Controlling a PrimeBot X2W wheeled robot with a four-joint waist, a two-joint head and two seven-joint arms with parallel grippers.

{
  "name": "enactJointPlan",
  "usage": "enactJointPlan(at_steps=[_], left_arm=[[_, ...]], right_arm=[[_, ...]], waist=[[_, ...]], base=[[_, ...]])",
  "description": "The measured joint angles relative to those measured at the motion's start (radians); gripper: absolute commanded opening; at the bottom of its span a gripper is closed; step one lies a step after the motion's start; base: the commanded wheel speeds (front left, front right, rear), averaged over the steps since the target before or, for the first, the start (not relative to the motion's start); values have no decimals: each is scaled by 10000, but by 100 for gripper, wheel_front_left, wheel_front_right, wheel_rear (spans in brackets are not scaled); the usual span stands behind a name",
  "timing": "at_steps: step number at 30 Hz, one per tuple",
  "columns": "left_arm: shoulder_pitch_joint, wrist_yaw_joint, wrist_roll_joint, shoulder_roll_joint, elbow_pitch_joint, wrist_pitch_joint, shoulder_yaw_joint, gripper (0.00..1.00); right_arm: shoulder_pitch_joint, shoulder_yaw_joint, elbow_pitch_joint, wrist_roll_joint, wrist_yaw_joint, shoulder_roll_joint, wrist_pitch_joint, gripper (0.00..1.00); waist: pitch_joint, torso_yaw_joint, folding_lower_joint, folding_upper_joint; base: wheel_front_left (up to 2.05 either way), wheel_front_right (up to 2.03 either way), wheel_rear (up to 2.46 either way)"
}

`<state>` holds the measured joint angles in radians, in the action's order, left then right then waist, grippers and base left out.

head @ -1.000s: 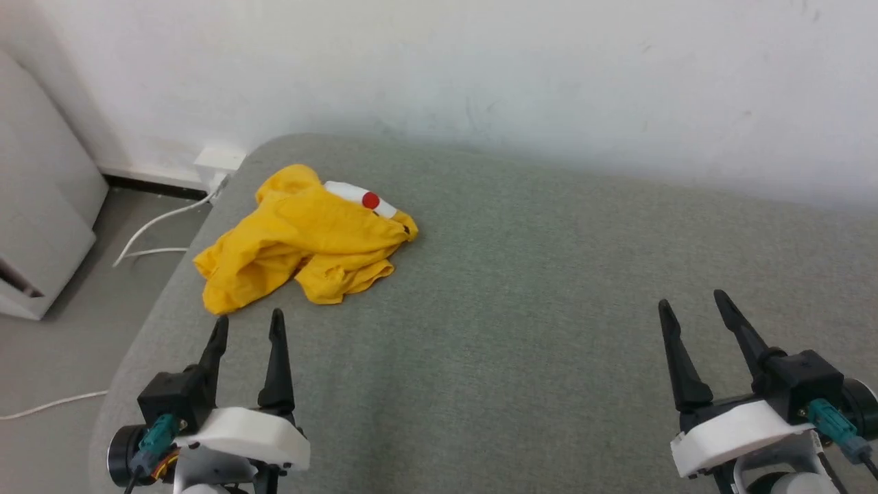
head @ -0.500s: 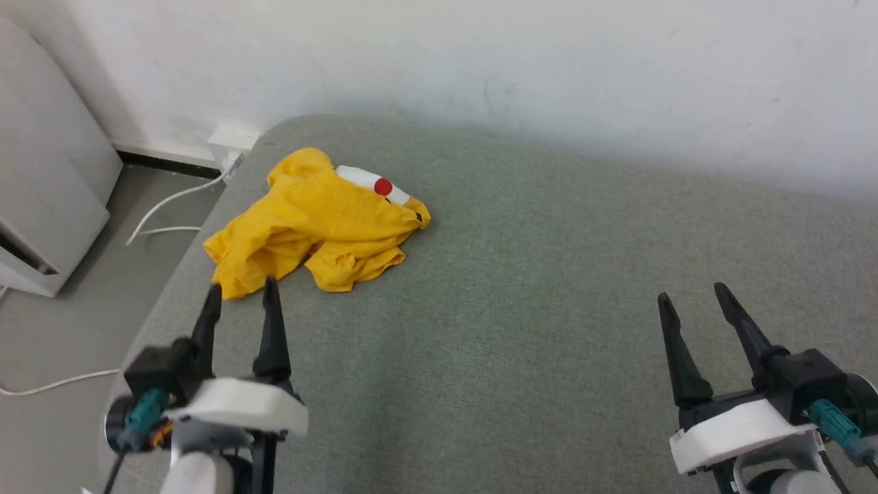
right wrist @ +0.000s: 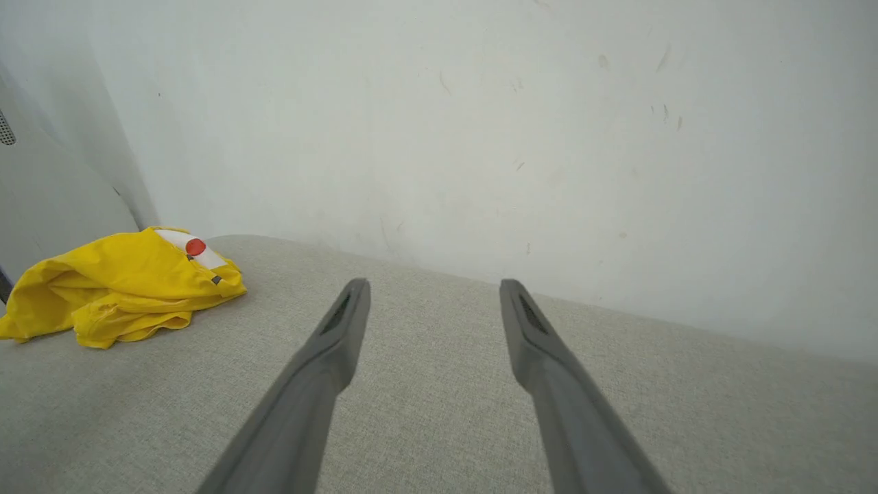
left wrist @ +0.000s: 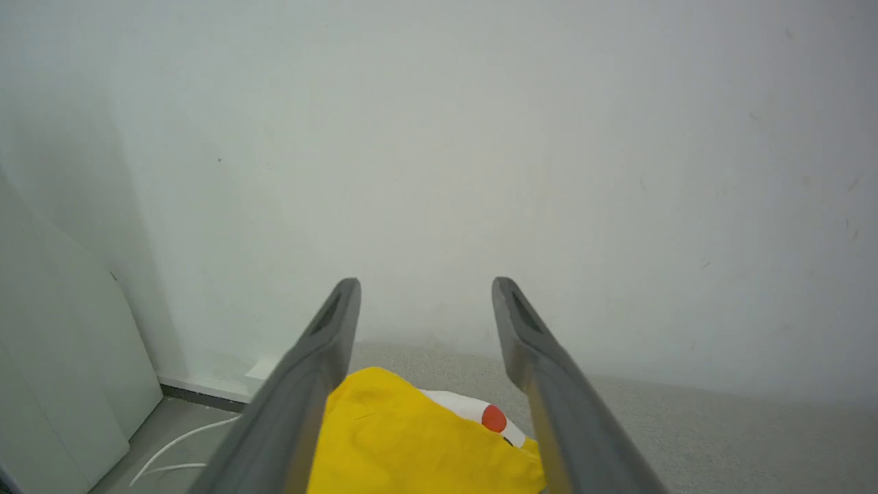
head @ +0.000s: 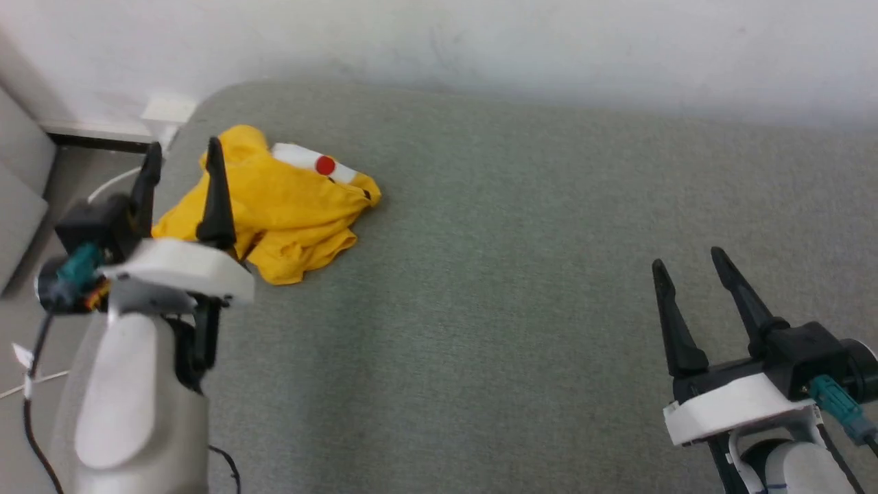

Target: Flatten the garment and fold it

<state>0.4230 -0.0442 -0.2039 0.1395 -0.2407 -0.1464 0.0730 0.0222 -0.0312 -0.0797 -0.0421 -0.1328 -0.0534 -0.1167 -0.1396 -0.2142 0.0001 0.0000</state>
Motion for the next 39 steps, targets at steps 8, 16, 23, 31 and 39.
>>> enactJointPlan(at_steps=[8,16,23,31,39], left_arm=[[1640,-268,-642,897,-2596,1655,59,100],[2584,-405,-1618,1457,-5001,4197,334,100],[3153,-330,-2113,1923,-6341,5856,493,100],[4154,-245,-2341,2395,-7145,7338,384,0],[4290,-142,-2263,2410,-7576,5990,50,0]], right_arm=[[350,-142,111,-38,0,2,-192,100],[688,-489,301,-211,0,2,-431,100],[882,-811,424,-316,0,4,-583,100],[977,-997,589,-483,0,4,-698,100],[1013,-965,683,-548,0,10,-784,100]], waist=[[-693,670,0,0],[-1438,1253,0,0],[-2037,1698,-2,0],[-2401,2005,-3,1],[-2068,1857,1,0]], base=[[0,0,0],[0,0,0],[0,0,0],[0,0,0],[0,0,0]])
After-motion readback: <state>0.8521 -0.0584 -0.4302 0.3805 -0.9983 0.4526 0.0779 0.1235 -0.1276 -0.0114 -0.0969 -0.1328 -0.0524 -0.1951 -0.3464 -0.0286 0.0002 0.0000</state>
